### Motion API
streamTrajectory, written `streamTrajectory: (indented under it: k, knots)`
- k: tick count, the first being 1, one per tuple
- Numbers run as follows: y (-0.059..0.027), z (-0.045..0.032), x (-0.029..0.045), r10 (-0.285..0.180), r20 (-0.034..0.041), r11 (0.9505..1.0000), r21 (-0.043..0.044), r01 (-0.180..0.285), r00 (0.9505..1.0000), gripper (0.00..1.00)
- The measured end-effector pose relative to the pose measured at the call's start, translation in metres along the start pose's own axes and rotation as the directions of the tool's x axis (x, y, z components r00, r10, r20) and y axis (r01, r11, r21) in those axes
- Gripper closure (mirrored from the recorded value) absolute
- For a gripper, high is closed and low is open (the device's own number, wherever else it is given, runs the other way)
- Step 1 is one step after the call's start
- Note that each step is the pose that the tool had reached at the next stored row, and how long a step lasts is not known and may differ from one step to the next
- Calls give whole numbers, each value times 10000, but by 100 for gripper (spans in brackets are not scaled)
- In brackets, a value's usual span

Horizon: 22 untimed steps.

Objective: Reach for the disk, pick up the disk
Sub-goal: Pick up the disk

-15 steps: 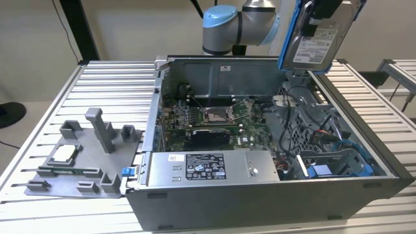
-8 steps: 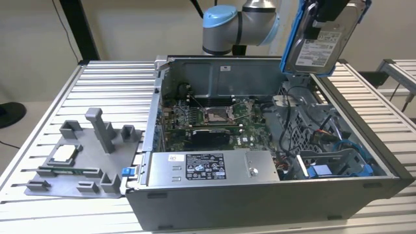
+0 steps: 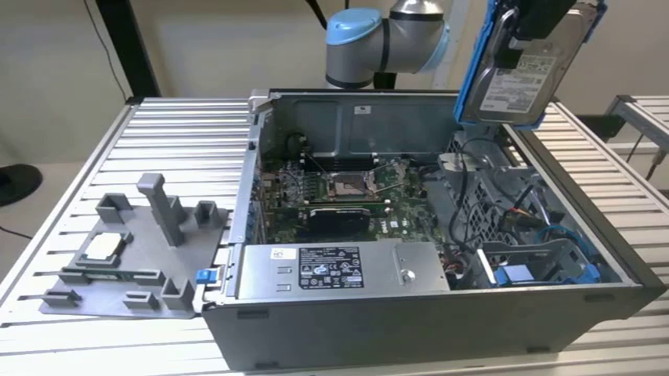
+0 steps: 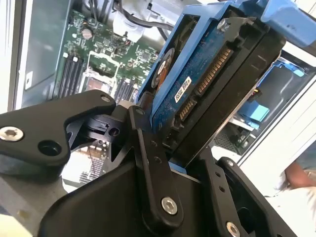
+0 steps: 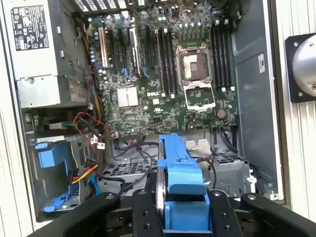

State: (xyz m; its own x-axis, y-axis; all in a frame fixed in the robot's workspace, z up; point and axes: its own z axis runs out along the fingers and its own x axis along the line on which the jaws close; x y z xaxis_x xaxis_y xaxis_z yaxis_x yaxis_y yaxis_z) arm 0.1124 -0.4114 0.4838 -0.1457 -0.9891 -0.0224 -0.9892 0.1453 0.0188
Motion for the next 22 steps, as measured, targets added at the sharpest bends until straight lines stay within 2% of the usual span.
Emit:
streamTrajectory:
  k: [22]
  knots:
    - [-72,-9,331,0,-4,10000,-21,0,10000,100]
